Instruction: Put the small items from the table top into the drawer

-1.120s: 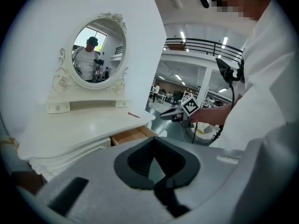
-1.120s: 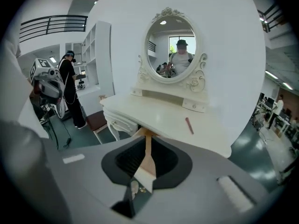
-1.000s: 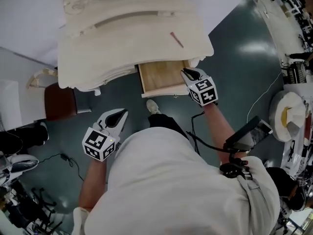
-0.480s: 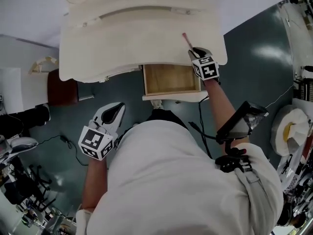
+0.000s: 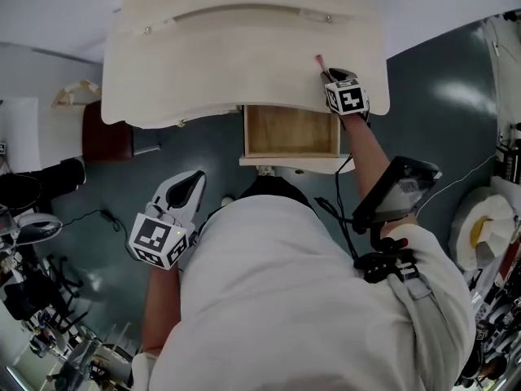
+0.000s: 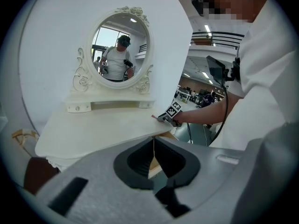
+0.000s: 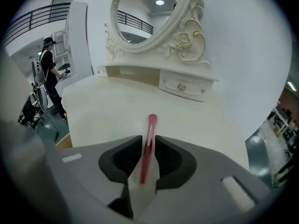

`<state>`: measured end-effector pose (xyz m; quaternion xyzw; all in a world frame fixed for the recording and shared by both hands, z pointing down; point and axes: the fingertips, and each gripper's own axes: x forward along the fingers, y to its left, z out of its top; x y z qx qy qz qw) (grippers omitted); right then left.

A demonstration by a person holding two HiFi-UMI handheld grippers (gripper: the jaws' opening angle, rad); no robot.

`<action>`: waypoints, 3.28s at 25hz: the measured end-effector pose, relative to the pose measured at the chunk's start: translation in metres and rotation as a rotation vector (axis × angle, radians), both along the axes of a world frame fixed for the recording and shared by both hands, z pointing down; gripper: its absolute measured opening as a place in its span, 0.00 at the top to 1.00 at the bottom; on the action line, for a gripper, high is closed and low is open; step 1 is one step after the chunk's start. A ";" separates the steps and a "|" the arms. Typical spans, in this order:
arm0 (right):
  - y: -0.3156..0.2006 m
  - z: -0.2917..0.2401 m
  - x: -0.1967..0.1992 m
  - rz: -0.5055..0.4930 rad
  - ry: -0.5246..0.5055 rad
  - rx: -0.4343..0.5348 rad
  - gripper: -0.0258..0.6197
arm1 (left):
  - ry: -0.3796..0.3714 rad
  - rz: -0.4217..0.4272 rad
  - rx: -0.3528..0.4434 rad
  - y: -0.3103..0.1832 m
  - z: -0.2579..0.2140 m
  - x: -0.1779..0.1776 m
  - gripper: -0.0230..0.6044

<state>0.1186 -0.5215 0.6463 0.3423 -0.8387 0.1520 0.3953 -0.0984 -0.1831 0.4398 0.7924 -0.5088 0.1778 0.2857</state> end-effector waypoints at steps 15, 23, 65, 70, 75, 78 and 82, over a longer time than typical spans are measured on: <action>0.004 -0.004 0.002 0.069 -0.063 -0.044 0.89 | 0.000 0.009 0.009 -0.001 0.001 -0.002 0.96; 0.024 -0.006 0.008 0.057 -0.084 -0.044 0.89 | 0.005 0.080 0.029 -0.014 0.006 0.003 0.96; 0.235 -0.015 -0.034 -0.087 0.019 -0.063 0.89 | 0.064 0.099 0.046 0.155 0.009 -0.032 0.96; 0.241 0.000 -0.045 -0.151 0.059 -0.087 0.89 | 0.056 0.068 0.052 0.160 0.001 -0.032 0.96; 0.208 0.034 -0.046 -0.226 0.110 -0.133 0.89 | 0.050 0.039 0.031 0.120 0.001 -0.021 0.96; 0.199 0.057 -0.050 -0.285 0.139 -0.157 0.89 | 0.036 0.012 0.012 0.105 0.002 -0.019 0.96; 0.193 0.084 -0.063 -0.363 0.174 -0.185 0.89 | 0.025 -0.026 -0.012 0.092 0.004 -0.021 0.96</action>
